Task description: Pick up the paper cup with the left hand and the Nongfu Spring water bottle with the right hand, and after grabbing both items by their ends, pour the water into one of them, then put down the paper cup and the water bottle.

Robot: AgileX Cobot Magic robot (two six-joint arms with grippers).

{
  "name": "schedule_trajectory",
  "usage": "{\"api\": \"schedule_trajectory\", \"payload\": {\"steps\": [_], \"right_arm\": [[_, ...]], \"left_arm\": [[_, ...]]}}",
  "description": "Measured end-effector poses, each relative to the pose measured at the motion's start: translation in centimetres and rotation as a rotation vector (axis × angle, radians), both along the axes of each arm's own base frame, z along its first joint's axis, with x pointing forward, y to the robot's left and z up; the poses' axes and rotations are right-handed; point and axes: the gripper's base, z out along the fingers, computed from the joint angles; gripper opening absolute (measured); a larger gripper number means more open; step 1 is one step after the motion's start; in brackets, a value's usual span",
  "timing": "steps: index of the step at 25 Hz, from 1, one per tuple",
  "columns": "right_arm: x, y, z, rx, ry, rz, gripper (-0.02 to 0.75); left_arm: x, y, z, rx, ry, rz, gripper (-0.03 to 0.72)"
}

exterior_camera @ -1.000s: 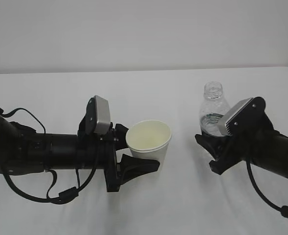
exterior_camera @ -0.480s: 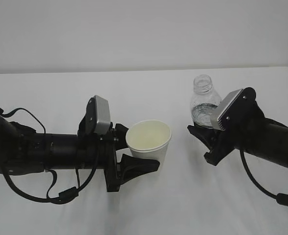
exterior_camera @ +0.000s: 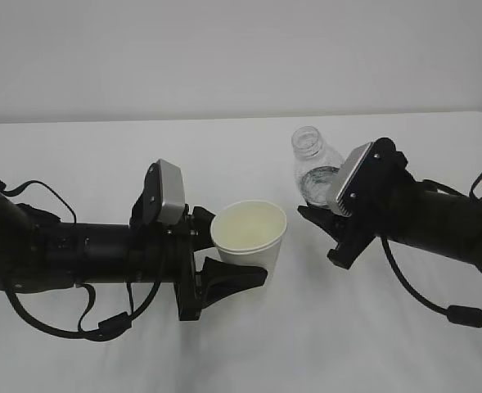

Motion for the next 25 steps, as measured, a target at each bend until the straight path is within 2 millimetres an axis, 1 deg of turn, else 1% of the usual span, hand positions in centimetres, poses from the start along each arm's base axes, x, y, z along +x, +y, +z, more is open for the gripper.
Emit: {"api": "schedule_trajectory", "payload": {"steps": [4,13,18,25], "right_arm": [[0.7,0.4,0.5,-0.035,-0.032,0.019,0.456],[1.9,0.7,1.5,-0.111,-0.131,0.058,0.456],[2.1,0.9,1.9,-0.158,-0.213,0.098,0.456],[2.1,0.9,2.0,-0.22,-0.273,0.136,0.456]], "left_arm": [[0.0,0.0,0.0,-0.001,0.004,0.003,0.493],[0.0,0.0,0.0,-0.005,0.013,0.005,0.493],[0.0,0.0,0.0,-0.005,0.013,0.005,0.491],[-0.1,0.0,0.0,-0.001,0.013,-0.007,0.491]]}}
